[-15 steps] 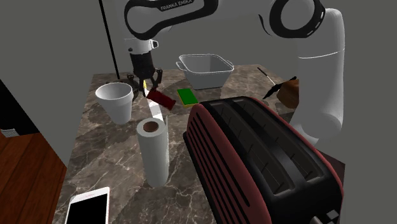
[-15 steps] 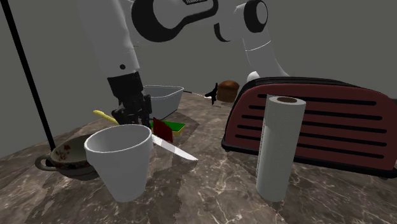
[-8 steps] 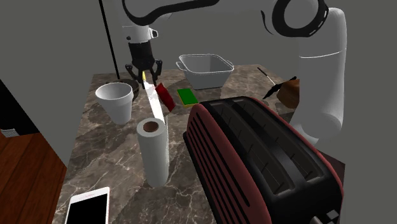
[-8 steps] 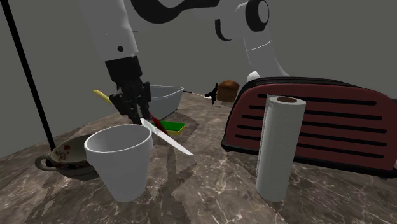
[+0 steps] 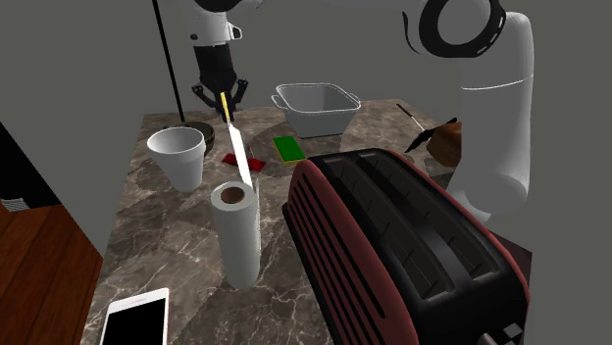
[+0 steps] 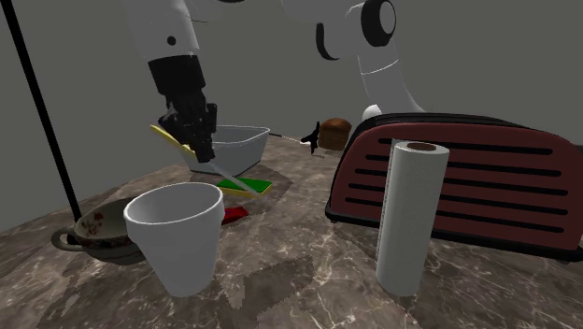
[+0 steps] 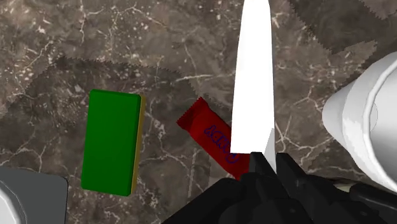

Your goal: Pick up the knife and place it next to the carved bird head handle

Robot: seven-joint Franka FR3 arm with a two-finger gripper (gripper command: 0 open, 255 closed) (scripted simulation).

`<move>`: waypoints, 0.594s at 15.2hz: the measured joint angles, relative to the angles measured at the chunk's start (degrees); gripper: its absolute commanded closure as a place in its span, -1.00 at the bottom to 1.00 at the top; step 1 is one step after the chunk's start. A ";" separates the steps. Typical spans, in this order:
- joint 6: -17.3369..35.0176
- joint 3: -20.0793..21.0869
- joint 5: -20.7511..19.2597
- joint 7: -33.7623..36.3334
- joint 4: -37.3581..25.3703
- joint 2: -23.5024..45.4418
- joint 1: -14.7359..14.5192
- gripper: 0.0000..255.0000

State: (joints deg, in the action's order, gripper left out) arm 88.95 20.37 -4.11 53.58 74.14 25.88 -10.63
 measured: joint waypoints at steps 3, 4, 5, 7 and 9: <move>-2.38 0.03 -0.06 0.08 -2.69 0.30 -0.25 1.00; -3.36 0.06 -0.08 0.13 -3.73 0.37 -0.36 1.00; -4.13 0.09 -0.08 0.19 -4.50 0.36 -0.45 1.00; -3.34 -0.12 0.49 -1.17 -1.47 -1.87 1.05 1.00; -2.42 -0.54 1.28 -3.38 2.66 -5.11 3.24 1.00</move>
State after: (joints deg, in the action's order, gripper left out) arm 86.54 19.82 -2.83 50.20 76.80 20.78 -7.39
